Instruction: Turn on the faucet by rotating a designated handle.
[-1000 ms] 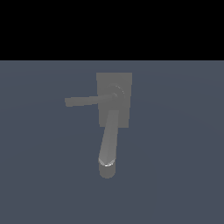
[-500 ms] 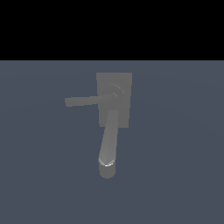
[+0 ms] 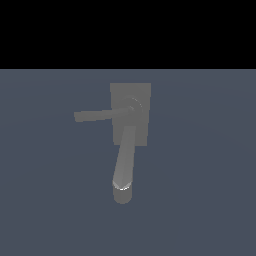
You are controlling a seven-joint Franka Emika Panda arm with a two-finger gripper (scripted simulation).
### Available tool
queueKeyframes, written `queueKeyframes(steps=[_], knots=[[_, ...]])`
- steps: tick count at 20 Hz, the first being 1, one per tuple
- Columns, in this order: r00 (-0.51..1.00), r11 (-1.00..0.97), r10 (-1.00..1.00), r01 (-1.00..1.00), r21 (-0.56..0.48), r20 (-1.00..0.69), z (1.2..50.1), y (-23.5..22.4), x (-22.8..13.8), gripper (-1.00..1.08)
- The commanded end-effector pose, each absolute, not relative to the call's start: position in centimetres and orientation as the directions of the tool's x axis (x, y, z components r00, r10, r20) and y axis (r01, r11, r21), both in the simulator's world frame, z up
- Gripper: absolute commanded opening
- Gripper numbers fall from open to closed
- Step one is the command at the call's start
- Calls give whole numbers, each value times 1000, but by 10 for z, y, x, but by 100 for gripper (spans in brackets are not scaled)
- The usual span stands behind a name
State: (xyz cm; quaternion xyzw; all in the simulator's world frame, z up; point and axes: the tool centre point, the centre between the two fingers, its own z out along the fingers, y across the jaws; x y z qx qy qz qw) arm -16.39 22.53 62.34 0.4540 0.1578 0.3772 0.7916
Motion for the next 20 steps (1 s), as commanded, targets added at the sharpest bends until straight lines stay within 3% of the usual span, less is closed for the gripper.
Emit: queueKeyframes(steps=[1,20], knots=[[668,318,740,-448,836,77,620,227,-162,-100],[691,397,723,-402,825,-11,603,231,-149,-100]])
